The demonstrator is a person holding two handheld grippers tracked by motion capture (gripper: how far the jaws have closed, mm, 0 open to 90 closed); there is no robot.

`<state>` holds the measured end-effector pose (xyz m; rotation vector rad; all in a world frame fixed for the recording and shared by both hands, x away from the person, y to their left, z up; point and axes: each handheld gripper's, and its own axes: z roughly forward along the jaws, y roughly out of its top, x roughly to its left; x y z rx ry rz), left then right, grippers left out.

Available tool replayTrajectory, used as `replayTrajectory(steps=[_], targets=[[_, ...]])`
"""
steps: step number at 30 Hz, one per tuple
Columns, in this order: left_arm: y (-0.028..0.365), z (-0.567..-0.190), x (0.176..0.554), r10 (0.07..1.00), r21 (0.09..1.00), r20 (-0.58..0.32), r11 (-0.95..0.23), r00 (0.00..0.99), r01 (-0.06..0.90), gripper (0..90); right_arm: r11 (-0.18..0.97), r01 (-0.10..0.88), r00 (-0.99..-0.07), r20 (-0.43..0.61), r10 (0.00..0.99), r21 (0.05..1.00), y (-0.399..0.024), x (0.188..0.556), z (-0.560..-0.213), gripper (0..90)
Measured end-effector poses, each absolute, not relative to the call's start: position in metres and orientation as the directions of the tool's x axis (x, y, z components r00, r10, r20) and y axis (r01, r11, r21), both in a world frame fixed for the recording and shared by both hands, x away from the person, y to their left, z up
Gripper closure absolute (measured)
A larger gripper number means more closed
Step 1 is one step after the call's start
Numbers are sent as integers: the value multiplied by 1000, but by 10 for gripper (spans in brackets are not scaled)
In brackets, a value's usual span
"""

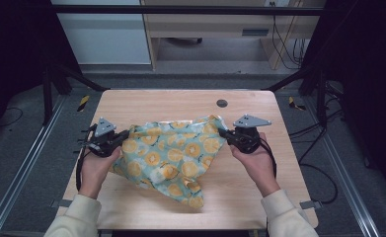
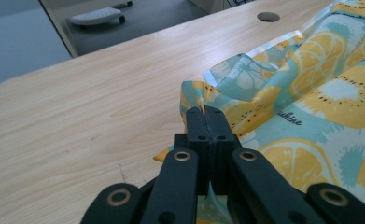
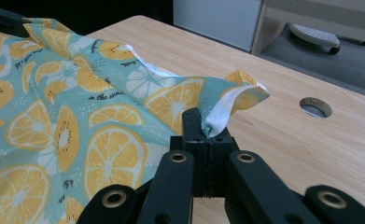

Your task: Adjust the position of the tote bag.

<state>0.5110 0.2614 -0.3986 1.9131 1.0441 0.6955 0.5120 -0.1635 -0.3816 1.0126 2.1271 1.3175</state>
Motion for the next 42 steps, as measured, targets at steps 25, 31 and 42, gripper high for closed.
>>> replayTrajectory(steps=[25, 31, 42], targets=[[269, -371, 448, 835, 915, 144, -317, 531, 251, 900, 235, 274, -656, 2, 755, 932, -171, 471, -365, 899], [275, -380, 430, 837, 933, 123, -281, 532, 226, 900, 216, 256, -669, 12, 743, 942, -169, 461, -371, 898], [289, -389, 402, 821, 952, 53, -213, 568, 218, 900, 193, 248, -686, 31, 727, 949, -167, 442, -387, 898]])
